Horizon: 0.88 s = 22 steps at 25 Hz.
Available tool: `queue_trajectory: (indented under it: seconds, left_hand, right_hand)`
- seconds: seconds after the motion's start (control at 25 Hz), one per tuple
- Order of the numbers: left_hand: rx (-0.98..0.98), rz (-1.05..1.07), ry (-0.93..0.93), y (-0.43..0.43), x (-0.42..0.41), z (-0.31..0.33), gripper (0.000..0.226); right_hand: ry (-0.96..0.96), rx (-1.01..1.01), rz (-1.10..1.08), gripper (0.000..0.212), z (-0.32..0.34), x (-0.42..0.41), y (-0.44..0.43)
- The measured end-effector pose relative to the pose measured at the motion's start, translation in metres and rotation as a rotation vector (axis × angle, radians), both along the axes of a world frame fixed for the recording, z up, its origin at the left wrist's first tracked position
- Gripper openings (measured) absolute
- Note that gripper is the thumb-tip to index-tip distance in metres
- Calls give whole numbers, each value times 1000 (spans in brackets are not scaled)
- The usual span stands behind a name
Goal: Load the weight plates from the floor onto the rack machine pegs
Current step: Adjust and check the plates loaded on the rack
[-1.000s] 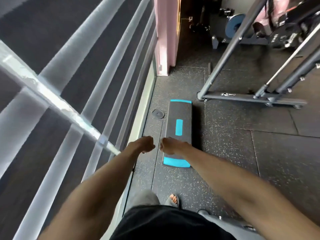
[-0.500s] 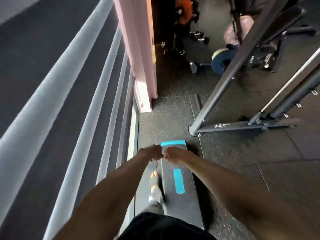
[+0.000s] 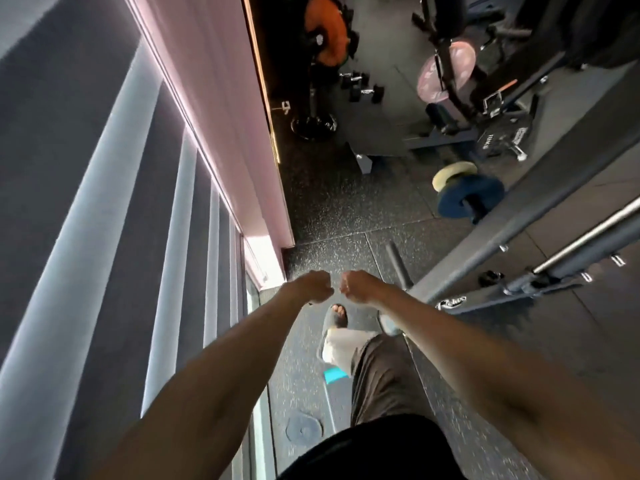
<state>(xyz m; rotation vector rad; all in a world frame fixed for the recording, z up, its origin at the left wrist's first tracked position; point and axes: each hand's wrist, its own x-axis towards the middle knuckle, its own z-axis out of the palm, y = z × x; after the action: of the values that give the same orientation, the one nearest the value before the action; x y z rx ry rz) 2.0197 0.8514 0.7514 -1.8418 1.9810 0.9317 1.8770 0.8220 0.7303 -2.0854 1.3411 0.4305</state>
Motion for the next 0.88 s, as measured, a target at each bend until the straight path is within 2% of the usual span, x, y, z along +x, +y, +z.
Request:
queue_trajectory:
  seconds: [0.12,0.24,0.36,0.48,0.68,0.76,0.88]
  left_hand:
    - [30,-16,24,-99,29,-25,34]
    - [87,-54,-37,-214,52,-44,35]
    - [94,-95,-23,-313,62,-48,32]
    - [124,-151,-17,-408,64,-42,31]
    - [192,-312,-26,-558,36,-59,32]
    - [187,-395,-33,-613,13,-63,38]
    - [131,-550,-22,-692,-30,-64,46]
  right_hand:
    - [-13,11,-33,27,-21,24,-92]
    - [-6,73,-95,17,-41,46,-197]
    - [-31,109,-158,34,-40,57,-287]
    - [37,139,-191,18,-35,57,-362]
    - [-45,153,-345,30,-38,40,-484]
    - [-72,138,-454,31,-44,28,-529]
    - [-101,126,-731,27,-57,1,-588]
